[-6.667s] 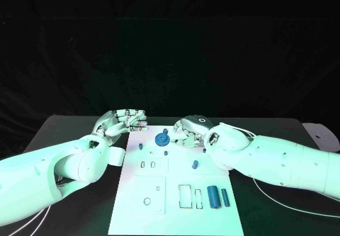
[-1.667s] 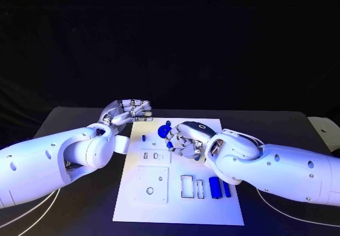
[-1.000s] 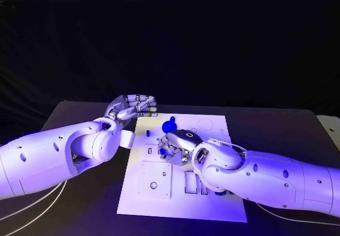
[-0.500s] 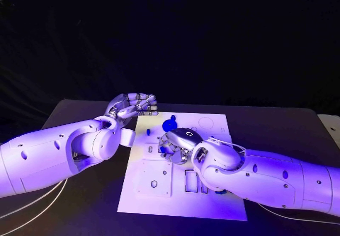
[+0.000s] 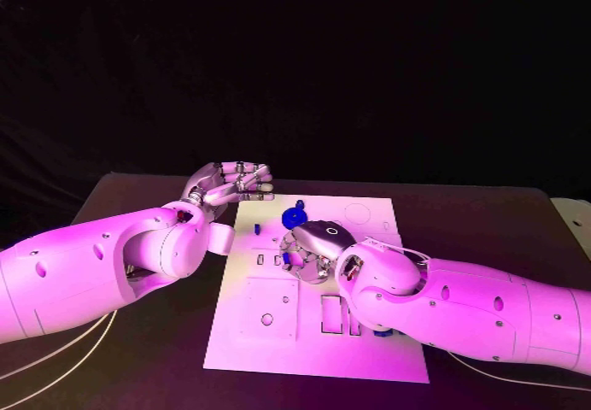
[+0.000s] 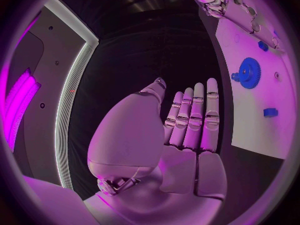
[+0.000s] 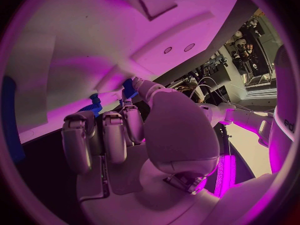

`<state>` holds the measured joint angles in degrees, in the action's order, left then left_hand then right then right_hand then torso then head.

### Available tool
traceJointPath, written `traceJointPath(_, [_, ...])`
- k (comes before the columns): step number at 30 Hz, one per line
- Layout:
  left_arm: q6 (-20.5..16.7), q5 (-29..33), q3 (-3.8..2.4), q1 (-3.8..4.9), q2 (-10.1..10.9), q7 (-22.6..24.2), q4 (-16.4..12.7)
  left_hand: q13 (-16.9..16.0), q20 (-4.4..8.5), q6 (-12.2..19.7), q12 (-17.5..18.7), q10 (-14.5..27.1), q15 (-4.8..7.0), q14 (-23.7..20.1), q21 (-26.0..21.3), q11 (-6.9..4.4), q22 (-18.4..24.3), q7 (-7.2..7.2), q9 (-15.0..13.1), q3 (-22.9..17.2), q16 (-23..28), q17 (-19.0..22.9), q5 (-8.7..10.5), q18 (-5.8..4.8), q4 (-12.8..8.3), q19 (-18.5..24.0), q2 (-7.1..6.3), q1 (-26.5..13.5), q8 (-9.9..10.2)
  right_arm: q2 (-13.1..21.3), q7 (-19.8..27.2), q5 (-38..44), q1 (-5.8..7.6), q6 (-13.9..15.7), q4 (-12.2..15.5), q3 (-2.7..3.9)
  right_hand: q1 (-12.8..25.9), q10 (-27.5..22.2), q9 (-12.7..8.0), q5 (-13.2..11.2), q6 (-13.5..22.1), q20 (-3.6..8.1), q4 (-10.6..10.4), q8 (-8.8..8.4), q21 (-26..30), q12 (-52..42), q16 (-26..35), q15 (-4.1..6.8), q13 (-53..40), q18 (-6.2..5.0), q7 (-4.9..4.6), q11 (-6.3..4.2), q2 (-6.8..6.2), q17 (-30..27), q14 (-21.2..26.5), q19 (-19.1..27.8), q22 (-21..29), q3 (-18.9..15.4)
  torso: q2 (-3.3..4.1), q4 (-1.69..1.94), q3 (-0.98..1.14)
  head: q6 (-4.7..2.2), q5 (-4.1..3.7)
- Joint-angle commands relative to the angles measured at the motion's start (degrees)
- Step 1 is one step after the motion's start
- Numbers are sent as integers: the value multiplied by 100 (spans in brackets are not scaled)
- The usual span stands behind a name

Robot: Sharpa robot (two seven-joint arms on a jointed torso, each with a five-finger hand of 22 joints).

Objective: Assemble the parts on the task board

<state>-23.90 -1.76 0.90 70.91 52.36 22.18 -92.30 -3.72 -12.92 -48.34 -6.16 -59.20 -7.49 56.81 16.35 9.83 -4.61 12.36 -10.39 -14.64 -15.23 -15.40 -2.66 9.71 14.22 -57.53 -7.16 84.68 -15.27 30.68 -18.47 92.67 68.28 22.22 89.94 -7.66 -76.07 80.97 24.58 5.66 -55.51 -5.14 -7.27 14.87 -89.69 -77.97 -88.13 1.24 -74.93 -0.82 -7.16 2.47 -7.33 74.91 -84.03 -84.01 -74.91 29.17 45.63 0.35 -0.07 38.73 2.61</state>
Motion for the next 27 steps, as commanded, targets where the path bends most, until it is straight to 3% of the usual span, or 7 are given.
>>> traceJointPath(1, [106,-23,-4,6,-7,30,-8,-7,-2,48,25,-26,1,-54,15,25,5,88,8,-25,32,-7,-29,78,2,-44,11,58,32,16,-176,88,-30,-182,-21,-26,66,-24,15,-14,-42,44,-28,143,-31,43,2,34,-281,82,26,-20,-21,935,-474,-599,-1509,2,-1,3,0,-2,-6])
traceJointPath(16, [105,-23,-4,6,-3,27,-7,-8,-3,43,45,-40,0,-59,11,23,10,86,9,-34,50,-17,-29,78,-3,-46,10,59,33,9,-158,71,-30,-173,-38,-26,284,-24,23,-180,-3,46,-130,157,-31,63,9,33,-269,82,21,-15,-140,922,-472,-599,-1509,-44,0,-4,-2,1,-14])
traceJointPath(27, [107,-23,-4,5,-3,24,3,-8,-3,43,45,-40,0,-59,11,23,10,86,9,-34,50,-17,-29,78,-3,-46,10,59,33,-6,-111,56,-29,-100,-61,-26,407,-93,-14,-188,169,23,-215,76,-31,148,17,-4,-198,82,-43,35,-247,907,-468,-599,-1509,-98,1,0,-3,5,-36])
